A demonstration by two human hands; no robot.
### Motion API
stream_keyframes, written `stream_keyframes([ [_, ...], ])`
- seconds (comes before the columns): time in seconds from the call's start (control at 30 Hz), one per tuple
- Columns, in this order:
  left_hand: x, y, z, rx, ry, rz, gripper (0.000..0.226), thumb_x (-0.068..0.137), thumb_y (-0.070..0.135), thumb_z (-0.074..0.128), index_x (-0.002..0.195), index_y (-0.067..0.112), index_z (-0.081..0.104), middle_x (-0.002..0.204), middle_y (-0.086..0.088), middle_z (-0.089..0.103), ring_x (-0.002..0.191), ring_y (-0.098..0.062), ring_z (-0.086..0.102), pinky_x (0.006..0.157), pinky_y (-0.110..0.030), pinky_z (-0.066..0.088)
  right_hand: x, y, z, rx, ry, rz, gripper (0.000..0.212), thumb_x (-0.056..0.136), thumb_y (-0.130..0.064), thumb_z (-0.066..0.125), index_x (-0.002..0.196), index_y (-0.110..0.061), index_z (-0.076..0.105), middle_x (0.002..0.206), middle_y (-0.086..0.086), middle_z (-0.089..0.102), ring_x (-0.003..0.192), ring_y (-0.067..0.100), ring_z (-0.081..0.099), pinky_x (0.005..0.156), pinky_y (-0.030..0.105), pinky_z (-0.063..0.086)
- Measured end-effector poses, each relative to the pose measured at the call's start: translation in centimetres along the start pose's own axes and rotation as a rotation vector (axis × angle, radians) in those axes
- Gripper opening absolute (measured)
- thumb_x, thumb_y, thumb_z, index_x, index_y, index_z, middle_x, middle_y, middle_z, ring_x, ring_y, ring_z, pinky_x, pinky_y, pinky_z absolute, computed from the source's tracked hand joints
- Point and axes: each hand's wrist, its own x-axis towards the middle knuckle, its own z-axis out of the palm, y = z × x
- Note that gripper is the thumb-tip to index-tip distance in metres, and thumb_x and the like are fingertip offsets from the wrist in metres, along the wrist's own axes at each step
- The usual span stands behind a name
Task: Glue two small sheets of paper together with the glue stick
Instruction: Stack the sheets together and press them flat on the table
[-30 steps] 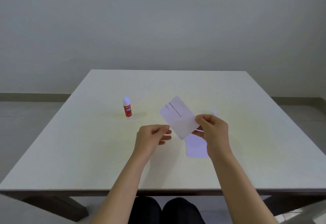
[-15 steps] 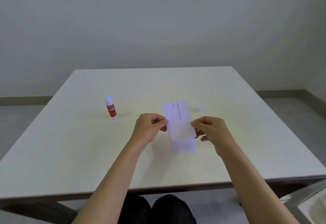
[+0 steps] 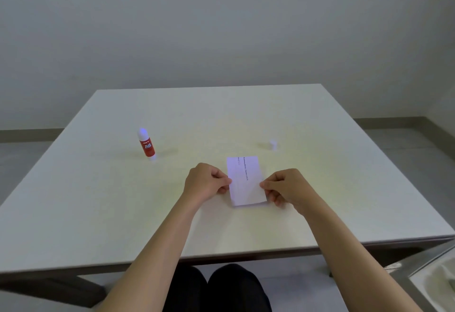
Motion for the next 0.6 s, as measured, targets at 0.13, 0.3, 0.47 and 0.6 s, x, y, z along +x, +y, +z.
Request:
stream_keyframes([
  [0.13, 0.23, 0.11, 0.30, 0.022, -0.007, 0.012, 0.010, 0.079, 0.015, 0.070, 0.069, 0.013, 0.072, 0.067, 0.001, 0.072, 0.066, -0.017, 0.071, 0.084, -0.032, 0.054, 0.20, 0.11, -0.12, -0.039, 0.009, -0.010, 0.016, 0.078, -0.005, 0.068, 0.063, -0.003, 0.065, 0.050, 0.010, 0.061, 0.042, 0.024, 0.051, 0.045, 0.028, 0.040],
  [0.3, 0.44, 0.21, 0.59, 0.050, -0.002, 0.014, 0.012, 0.079, 0.015, 0.070, 0.067, 0.016, 0.070, 0.066, 0.002, 0.071, 0.065, -0.016, 0.070, 0.082, -0.030, 0.052, 0.31, 0.21, -0.22, -0.045, 0.013, -0.017, 0.013, 0.079, -0.003, 0.067, 0.066, -0.001, 0.065, 0.049, 0.010, 0.061, 0.040, 0.024, 0.051, 0.047, 0.030, 0.043],
  [0.47, 0.69, 0.11, 0.60, 0.047, -0.015, 0.012, 0.012, 0.079, 0.015, 0.071, 0.068, 0.015, 0.070, 0.067, 0.003, 0.071, 0.063, -0.016, 0.070, 0.081, -0.028, 0.051, 0.32, 0.17, -0.18, -0.062, 0.010, -0.015, 0.014, 0.079, -0.002, 0.066, 0.065, -0.002, 0.064, 0.047, 0.008, 0.060, 0.038, 0.023, 0.052, 0.046, 0.028, 0.045],
  [0.6, 0.80, 0.02, 0.55, 0.043, -0.025, 0.007, 0.008, 0.079, 0.014, 0.071, 0.071, 0.011, 0.072, 0.071, -0.001, 0.072, 0.065, -0.016, 0.070, 0.079, -0.026, 0.051, 0.30, 0.13, -0.14, -0.071, 0.011, -0.015, 0.012, 0.079, -0.001, 0.065, 0.067, 0.000, 0.063, 0.046, 0.008, 0.060, 0.037, 0.022, 0.052, 0.047, 0.028, 0.047],
])
